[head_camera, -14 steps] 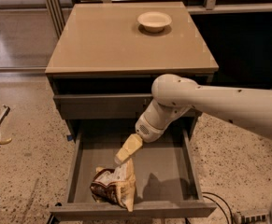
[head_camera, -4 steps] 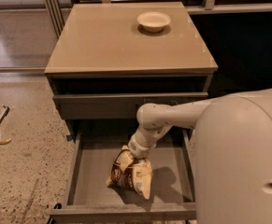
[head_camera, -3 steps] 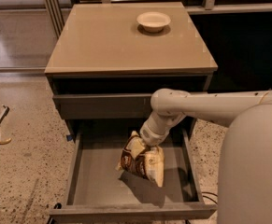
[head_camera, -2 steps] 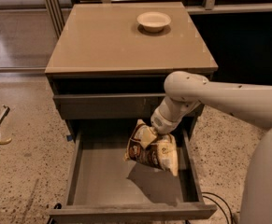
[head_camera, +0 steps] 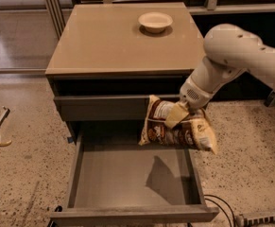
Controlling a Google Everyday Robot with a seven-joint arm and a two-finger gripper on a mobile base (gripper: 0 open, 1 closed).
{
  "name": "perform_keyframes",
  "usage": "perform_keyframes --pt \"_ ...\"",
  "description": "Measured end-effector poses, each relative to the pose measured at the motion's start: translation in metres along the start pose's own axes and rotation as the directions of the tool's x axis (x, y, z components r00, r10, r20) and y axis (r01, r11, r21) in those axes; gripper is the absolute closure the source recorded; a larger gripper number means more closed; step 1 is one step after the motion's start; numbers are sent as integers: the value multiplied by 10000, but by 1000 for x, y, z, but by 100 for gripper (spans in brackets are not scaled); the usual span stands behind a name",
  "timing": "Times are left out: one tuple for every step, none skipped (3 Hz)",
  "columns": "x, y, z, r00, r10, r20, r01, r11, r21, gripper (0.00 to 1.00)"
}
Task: Pick brown chip bag from middle drawer and place on counter
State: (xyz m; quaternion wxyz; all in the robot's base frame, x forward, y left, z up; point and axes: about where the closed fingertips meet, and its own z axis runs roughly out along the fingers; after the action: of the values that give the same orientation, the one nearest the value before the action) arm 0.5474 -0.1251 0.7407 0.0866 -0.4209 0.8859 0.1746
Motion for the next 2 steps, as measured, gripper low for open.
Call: perform_keyframes --pt "-9 -5 -71 9978 -349 557 334 9991 271 100" --pt "-26 -22 -115 9902 -186 1386 126 9990 439 100"
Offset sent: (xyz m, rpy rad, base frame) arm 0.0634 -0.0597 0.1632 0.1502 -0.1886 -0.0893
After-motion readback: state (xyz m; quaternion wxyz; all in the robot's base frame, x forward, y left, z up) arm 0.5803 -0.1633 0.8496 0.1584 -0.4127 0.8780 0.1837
